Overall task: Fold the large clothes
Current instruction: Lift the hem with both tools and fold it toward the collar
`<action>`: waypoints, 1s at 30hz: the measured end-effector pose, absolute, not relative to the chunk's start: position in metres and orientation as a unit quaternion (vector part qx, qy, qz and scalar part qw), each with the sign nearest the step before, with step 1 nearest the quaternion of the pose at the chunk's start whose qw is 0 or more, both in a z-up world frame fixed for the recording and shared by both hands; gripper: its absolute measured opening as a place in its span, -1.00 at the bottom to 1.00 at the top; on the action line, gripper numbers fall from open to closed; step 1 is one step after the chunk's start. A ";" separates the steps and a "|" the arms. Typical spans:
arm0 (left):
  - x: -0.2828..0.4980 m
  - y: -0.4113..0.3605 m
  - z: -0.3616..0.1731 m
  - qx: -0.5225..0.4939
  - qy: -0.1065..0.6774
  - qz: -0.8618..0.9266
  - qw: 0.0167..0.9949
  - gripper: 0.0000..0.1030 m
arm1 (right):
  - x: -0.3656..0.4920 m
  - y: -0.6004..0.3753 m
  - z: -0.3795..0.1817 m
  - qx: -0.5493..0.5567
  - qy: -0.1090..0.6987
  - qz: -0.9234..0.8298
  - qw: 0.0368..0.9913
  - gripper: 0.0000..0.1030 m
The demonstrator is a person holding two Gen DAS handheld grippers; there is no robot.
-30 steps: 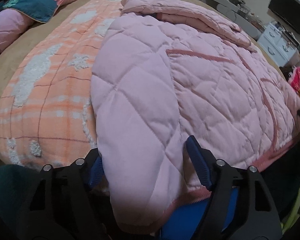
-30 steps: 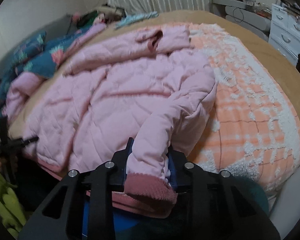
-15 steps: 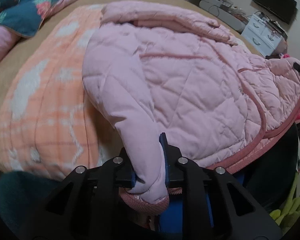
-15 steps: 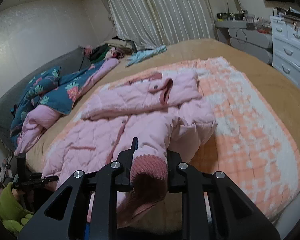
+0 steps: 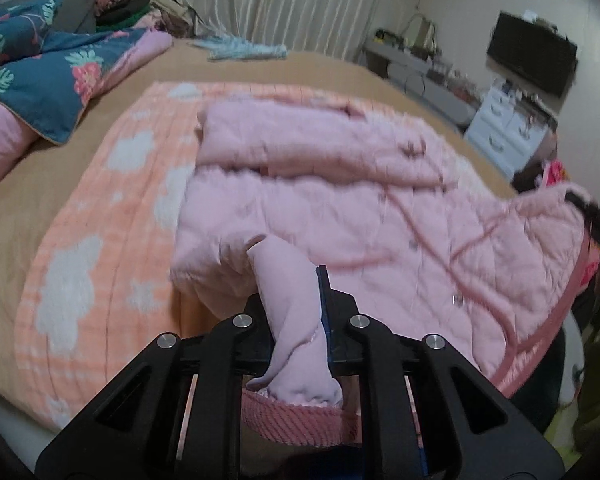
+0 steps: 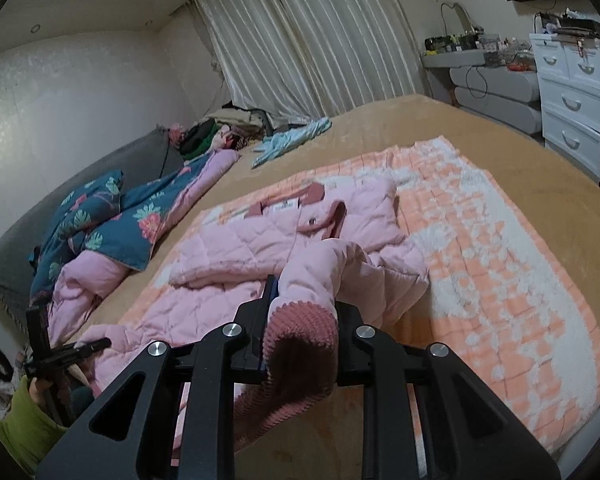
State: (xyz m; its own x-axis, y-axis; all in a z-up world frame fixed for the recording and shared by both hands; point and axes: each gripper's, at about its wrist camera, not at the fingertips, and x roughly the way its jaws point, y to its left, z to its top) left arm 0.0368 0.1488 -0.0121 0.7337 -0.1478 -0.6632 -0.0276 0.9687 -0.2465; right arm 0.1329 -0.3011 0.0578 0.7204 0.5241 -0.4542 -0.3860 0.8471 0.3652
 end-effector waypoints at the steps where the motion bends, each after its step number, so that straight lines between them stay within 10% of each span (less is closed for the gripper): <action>1: 0.042 0.152 -0.004 -0.123 0.354 -0.031 0.927 -0.85 | 0.135 -0.303 0.061 0.125 0.277 0.246 0.920 -0.62; 30: 0.109 0.194 0.098 -0.170 0.261 0.003 0.950 -0.85 | 0.199 -0.301 0.144 0.144 0.224 0.241 0.933 -0.63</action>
